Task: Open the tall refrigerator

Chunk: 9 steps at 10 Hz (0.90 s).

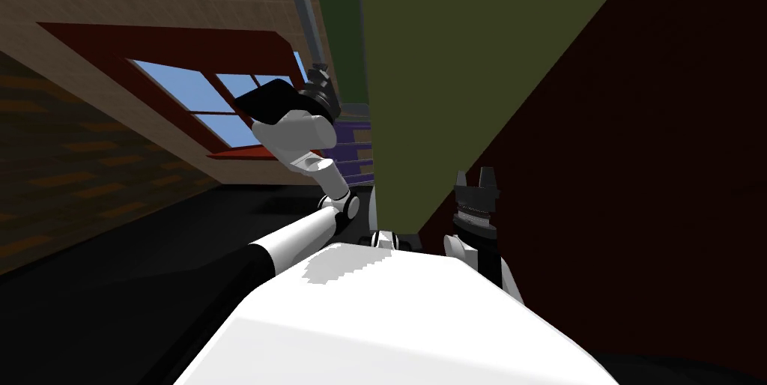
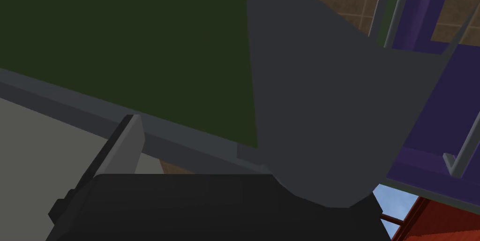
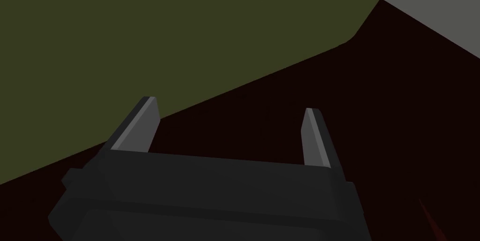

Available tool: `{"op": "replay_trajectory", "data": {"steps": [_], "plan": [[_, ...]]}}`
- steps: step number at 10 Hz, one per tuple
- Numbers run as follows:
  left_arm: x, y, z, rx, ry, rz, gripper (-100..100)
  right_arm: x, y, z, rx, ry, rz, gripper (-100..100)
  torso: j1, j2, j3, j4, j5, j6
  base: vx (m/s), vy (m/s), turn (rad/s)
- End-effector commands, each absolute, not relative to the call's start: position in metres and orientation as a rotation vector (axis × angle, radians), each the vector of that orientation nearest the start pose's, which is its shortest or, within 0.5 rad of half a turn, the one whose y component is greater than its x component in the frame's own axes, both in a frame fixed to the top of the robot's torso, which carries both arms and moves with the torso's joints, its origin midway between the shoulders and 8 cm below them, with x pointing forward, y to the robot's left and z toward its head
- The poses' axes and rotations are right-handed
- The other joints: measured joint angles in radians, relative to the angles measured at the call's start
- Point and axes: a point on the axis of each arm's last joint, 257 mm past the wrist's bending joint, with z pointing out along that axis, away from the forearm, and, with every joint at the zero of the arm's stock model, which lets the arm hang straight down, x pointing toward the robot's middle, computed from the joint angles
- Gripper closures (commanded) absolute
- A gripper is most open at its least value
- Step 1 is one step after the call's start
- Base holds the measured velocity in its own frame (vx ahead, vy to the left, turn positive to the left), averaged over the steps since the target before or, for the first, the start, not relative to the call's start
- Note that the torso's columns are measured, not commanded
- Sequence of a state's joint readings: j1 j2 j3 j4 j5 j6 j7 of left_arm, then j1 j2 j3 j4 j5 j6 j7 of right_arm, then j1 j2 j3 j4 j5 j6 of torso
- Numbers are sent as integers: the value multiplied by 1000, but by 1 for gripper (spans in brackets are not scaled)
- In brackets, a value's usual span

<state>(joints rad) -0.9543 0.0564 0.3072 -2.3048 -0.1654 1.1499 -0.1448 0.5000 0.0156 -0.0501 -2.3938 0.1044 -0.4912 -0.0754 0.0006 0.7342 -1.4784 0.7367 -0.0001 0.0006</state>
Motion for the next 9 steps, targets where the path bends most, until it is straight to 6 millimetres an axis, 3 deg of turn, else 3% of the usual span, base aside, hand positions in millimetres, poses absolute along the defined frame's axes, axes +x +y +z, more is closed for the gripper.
{"op": "replay_trajectory", "data": {"steps": [1, 2, 3, 5, 9], "plan": [[475, 251, 311, -876, 794, -1208, -100, 320, -278, 72, 540, 571, 1274, 0, 0, 0, -2, 1, -1, 1, 25, 12, 18], [477, 250, 305, -876, 794, -1210, 100, 320, -278, 72, 540, 571, 1274, 0, -2, -1, -3, 0, -1, 2, -38, -2, -14], [479, 251, 300, -877, 794, -1211, 100, 320, -278, 72, 540, 571, 1274, 0, -2, 0, 0, -2, 2, 1, -74, -19, -11], [478, 242, 308, -856, 802, -1238, 100, 320, -278, 72, 540, 571, 1274, 0, 0, 3, 4, -1, 2, -1, -3, 63, -17], [483, 223, 310, -838, 834, -1292, 100, 320, -278, 72, 540, 571, 1274, 0, -3, -3, -5, 2, -2, 2, 20, 236, -42]]}}
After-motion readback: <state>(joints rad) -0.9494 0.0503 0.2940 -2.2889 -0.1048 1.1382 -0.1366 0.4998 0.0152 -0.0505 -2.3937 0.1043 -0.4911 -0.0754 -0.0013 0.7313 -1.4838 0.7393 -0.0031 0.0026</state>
